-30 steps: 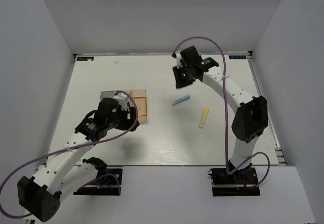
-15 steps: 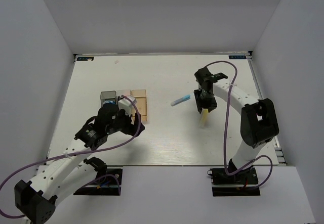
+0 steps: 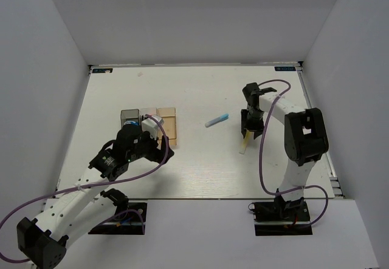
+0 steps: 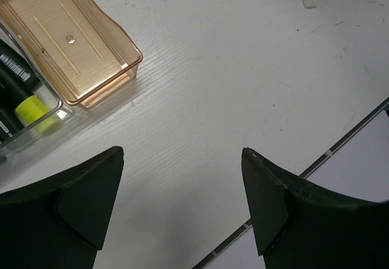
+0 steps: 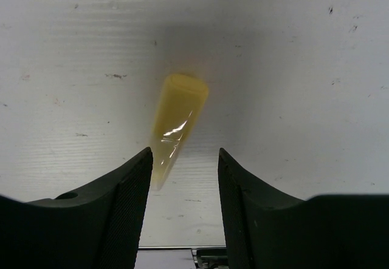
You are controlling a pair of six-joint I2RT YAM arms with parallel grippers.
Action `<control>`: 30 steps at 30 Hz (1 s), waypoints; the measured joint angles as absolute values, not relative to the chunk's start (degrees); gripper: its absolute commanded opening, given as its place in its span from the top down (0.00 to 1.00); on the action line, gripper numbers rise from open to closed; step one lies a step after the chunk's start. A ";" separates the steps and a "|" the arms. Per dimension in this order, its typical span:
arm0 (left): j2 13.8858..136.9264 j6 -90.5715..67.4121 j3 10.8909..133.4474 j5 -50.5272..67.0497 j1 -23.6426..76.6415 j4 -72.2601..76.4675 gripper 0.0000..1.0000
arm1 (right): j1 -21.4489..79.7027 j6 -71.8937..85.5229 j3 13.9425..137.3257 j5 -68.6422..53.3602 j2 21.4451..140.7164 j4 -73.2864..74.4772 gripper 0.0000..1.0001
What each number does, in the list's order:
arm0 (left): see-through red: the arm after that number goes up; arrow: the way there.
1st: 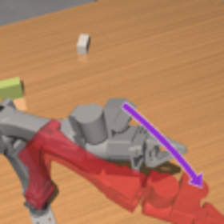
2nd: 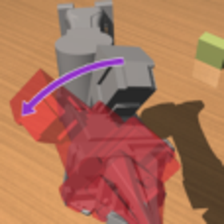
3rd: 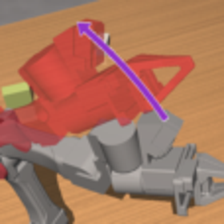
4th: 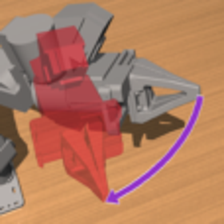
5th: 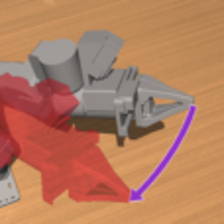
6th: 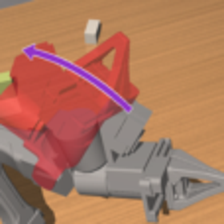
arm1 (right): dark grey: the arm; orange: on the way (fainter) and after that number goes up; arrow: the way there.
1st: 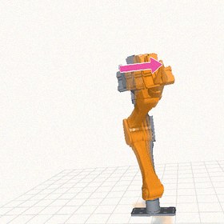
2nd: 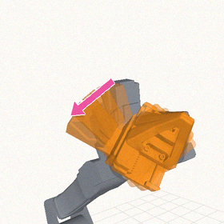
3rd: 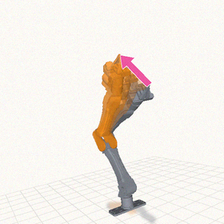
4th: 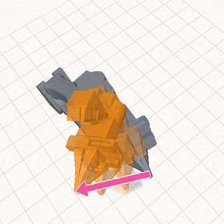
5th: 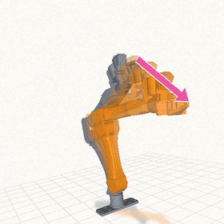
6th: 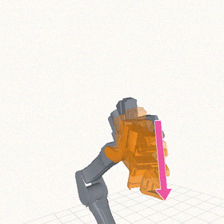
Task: Sort the stationery into containers
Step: Grab a piece of stationery with the right arm
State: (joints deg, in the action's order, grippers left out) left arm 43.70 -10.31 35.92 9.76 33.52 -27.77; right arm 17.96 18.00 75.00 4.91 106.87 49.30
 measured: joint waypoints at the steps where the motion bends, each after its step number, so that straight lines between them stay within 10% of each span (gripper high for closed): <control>1: 43.72 -10.31 35.92 9.76 33.52 -27.77 0.11 | 17.67 18.15 75.00 4.75 107.11 49.06 0.49; 13: 43.48 -10.07 35.92 9.67 33.52 -27.79 0.11 | 17.47 20.01 74.46 4.10 110.63 46.50 0.50; 19: 43.27 -9.87 35.90 9.65 33.52 -27.79 0.11 | 17.41 20.78 73.82 4.34 110.41 46.41 0.94; 30: 41.50 -9.43 35.55 8.34 33.52 -27.83 0.11 | 17.85 18.00 73.36 -7.73 109.56 43.22 1.00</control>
